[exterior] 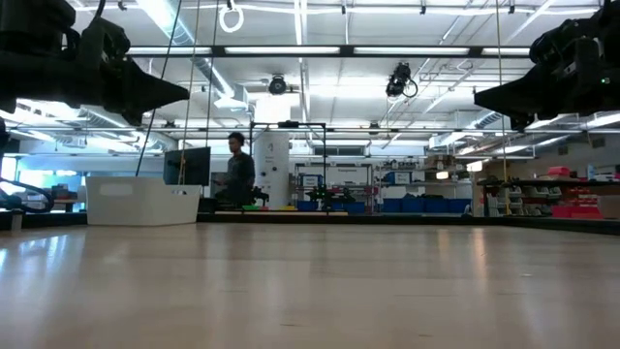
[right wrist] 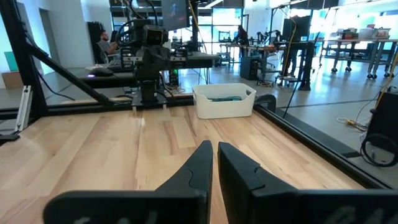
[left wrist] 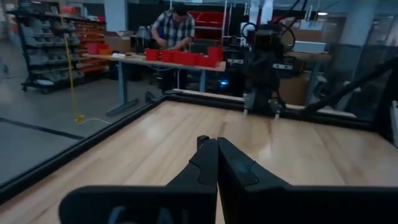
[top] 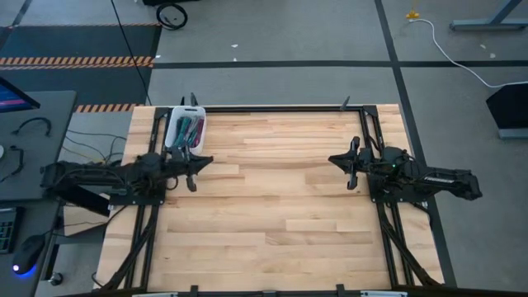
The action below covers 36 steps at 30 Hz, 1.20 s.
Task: Pick and place USB-C Cables
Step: Return to Home Position
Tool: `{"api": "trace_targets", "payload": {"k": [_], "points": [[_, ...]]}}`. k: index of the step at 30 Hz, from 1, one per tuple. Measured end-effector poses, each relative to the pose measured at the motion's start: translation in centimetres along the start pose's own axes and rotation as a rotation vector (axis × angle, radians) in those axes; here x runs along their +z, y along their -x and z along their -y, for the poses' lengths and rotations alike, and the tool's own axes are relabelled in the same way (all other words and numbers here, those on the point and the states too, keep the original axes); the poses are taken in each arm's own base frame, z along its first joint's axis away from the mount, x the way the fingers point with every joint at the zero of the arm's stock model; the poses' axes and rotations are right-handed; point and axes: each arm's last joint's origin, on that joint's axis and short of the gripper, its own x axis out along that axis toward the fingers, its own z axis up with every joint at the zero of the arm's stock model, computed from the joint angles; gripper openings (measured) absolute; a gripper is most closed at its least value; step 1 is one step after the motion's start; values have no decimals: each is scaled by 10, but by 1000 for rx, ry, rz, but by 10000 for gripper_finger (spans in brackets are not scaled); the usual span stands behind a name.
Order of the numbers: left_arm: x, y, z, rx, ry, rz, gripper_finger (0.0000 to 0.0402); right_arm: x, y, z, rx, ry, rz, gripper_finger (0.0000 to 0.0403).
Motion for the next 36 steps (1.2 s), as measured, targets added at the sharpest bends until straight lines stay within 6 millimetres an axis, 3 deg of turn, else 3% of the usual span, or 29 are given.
{"api": "trace_targets", "payload": {"k": [12,25,36], "points": [[8,26,-8,-150,16,86,1,0,0,0,0,0,0,31],[-2,25,-9,-139,6,-27,5,1,0,0,10,-1,12,31],[3,25,-9,-122,-55,37,31,2,0,0,10,-1,20,31]]}}
